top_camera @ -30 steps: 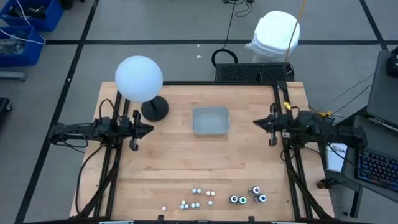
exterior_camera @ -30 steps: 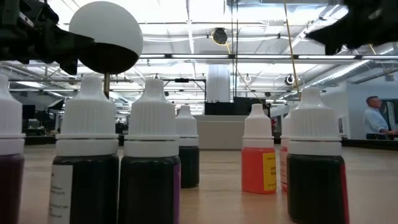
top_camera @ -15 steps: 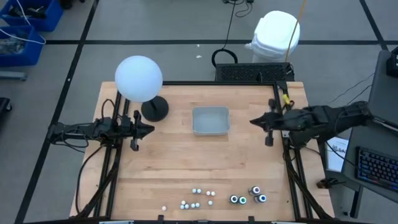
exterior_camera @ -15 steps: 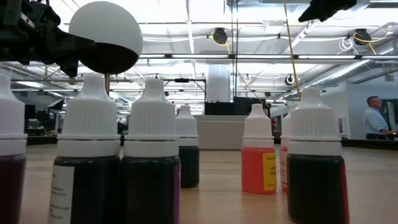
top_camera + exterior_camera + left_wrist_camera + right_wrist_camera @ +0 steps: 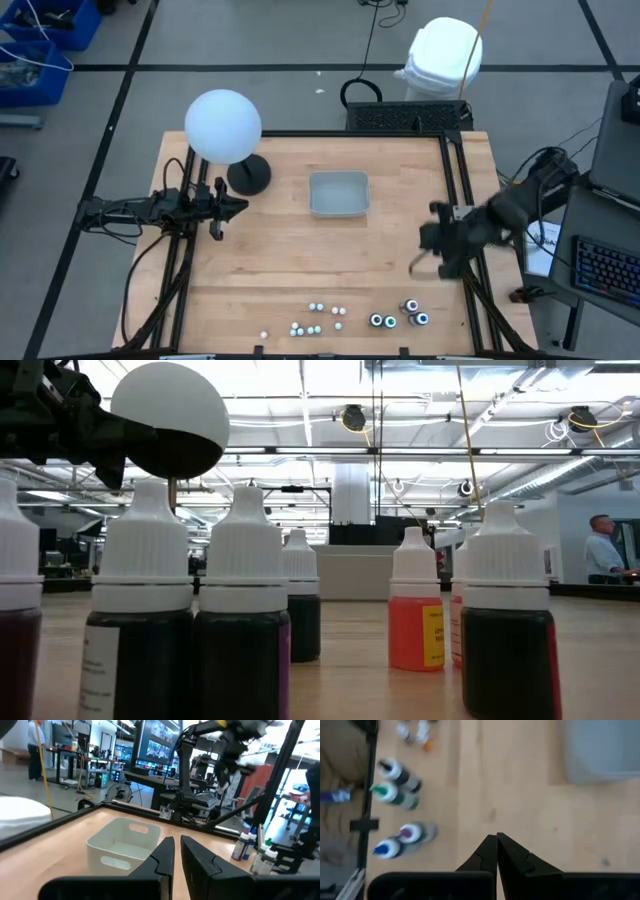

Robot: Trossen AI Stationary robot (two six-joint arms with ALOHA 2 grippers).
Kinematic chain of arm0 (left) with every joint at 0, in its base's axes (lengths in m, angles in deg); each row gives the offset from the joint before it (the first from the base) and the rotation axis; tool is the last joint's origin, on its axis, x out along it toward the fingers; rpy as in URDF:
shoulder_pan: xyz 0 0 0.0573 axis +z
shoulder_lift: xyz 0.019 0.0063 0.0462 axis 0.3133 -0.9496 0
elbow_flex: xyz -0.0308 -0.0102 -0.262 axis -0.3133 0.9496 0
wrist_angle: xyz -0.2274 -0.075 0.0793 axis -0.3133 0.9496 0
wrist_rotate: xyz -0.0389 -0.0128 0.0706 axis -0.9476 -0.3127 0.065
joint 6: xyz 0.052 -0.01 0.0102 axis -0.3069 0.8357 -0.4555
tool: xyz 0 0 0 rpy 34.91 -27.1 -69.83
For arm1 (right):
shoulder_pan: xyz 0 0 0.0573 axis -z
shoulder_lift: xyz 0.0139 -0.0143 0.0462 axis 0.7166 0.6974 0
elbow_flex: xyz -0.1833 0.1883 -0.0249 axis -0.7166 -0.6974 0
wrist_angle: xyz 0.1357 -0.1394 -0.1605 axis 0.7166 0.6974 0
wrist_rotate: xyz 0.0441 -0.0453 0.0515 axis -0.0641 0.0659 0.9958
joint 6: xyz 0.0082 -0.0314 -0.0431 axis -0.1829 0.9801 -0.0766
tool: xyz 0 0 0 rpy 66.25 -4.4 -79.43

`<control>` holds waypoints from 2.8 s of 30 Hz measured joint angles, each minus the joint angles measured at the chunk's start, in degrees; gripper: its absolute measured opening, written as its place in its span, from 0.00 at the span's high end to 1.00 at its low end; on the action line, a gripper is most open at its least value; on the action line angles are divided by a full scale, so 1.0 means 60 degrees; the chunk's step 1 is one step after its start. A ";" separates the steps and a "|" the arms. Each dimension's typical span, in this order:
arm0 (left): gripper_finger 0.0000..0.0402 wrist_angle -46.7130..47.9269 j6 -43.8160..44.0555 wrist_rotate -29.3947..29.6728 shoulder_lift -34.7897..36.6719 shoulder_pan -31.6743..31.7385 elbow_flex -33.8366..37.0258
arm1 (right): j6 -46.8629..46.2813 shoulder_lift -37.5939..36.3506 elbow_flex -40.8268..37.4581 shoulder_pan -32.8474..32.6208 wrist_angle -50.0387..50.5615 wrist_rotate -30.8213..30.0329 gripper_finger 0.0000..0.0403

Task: Pick & Place food coloring
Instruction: Put the large blue food coloring bottle into the gray bin

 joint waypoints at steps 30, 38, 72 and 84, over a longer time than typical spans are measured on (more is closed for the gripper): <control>0.91 0.0024 0.0602 0.0087 0.0000 0.0000 0.0004 | -0.3639 0.3150 0.1371 -0.3175 -0.1804 0.0295 0.59; 0.91 0.0017 0.0604 0.0087 0.0000 0.0000 0.0004 | -0.5066 0.3441 0.0894 -0.3222 -0.1654 0.0597 0.44; 0.91 0.0018 0.0615 0.0091 0.0004 0.0000 0.0007 | -0.3833 0.4900 0.0017 -0.3528 -0.2041 0.0260 0.43; 0.91 0.0022 0.0611 0.0091 0.0004 0.0000 0.0007 | -0.3833 0.4897 -0.0442 -0.3528 -0.2639 0.0221 0.43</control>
